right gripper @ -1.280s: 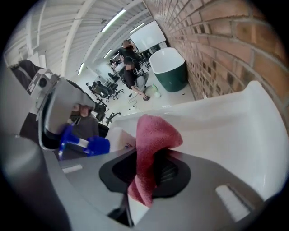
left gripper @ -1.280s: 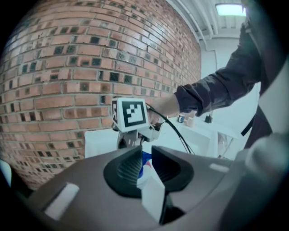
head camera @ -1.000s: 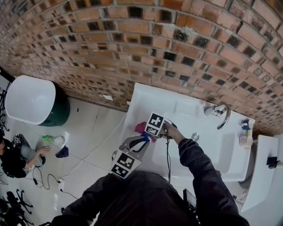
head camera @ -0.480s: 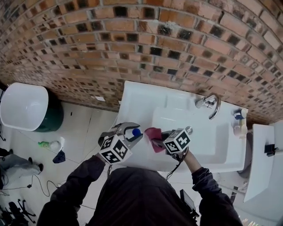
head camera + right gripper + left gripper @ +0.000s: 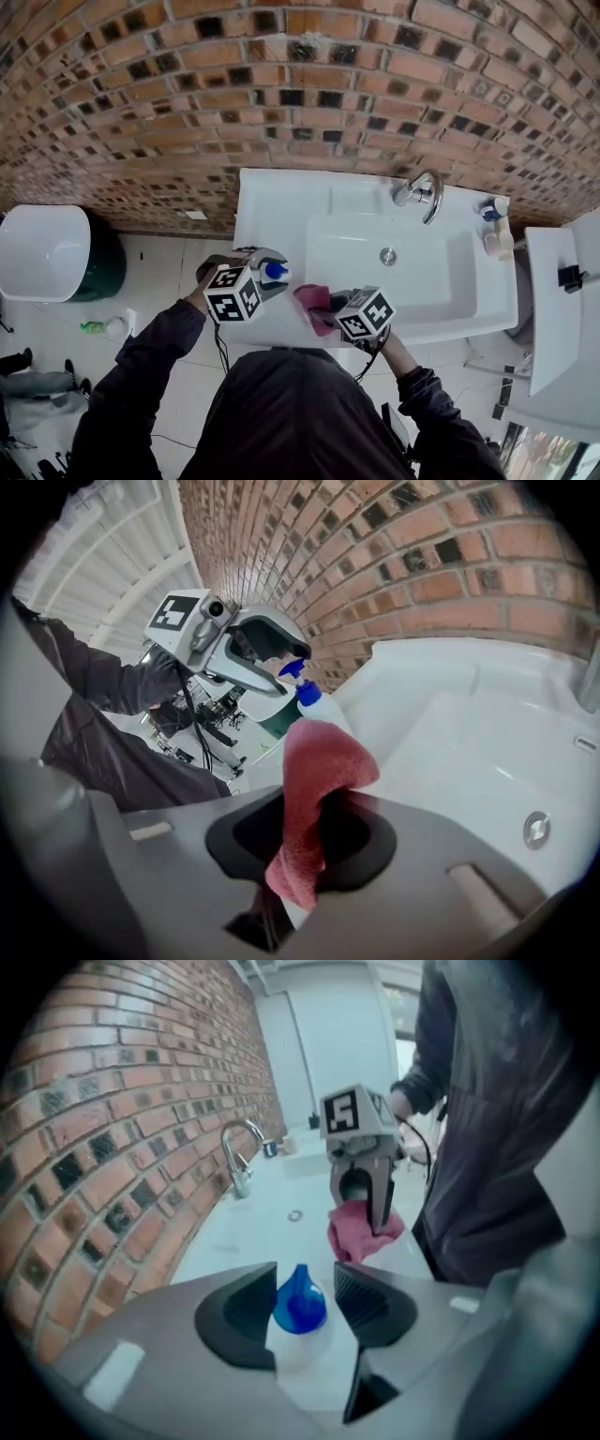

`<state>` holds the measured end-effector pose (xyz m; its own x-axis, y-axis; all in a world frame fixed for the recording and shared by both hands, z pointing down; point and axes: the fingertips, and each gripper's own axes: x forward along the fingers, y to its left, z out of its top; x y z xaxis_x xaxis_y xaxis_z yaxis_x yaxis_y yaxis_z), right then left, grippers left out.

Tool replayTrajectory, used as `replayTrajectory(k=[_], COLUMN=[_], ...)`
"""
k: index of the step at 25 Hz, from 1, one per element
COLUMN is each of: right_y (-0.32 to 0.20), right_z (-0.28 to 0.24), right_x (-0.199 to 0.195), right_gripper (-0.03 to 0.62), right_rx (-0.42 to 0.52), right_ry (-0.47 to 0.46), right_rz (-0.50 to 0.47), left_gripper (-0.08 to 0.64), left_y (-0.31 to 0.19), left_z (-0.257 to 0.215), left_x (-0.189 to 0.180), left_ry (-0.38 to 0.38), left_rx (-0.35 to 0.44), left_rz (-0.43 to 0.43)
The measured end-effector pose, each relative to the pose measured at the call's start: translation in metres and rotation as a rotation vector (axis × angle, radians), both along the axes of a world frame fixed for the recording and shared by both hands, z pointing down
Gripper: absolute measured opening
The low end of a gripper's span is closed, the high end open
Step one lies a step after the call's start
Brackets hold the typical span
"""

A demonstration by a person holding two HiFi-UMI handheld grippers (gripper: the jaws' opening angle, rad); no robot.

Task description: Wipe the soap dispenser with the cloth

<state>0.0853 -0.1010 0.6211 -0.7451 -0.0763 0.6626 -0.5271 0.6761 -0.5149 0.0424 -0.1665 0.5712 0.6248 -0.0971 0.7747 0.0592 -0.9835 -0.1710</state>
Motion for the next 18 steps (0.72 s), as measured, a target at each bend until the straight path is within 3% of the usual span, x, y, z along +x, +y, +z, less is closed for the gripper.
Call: replayTrajectory(k=[2, 6, 9, 11, 14, 18], right_y=[0.000, 0.000, -0.003, -0.002, 0.000, 0.005], right_z=[0.001, 0.003, 0.002, 0.001, -0.001, -0.005], right_x=[-0.003, -0.022, -0.049, -0.072, -0.103, -0.140], right_gripper=[0.072, 0.072, 0.072, 0.072, 0.072, 0.072], right_rx=[-0.002, -0.003, -0.027, -0.076, -0.149, -0.186], right_ry=[0.002, -0.005, -0.054, -0.107, -0.172, -0.233], right_rz=[0.013, 0.033, 0.061, 0.068, 0.081, 0.065], left_gripper=[0.187, 0.172, 0.169, 0.170, 0.172, 0.178], left_y=[-0.008, -0.020, -0.022, -0.020, -0.020, -0.020], left_z=[0.008, 0.007, 0.014, 0.015, 0.015, 0.011], left_x=[0.000, 0.004, 0.003, 0.004, 0.004, 0.009], left_ry=[-0.023, -0.076, -0.174, -0.199, -0.192, -0.111], left_rx=[0.013, -0.082, -0.085, -0.085, -0.087, -0.128], left_rz=[-0.040, -0.178, -0.213, -0.245, -0.334, -0.391])
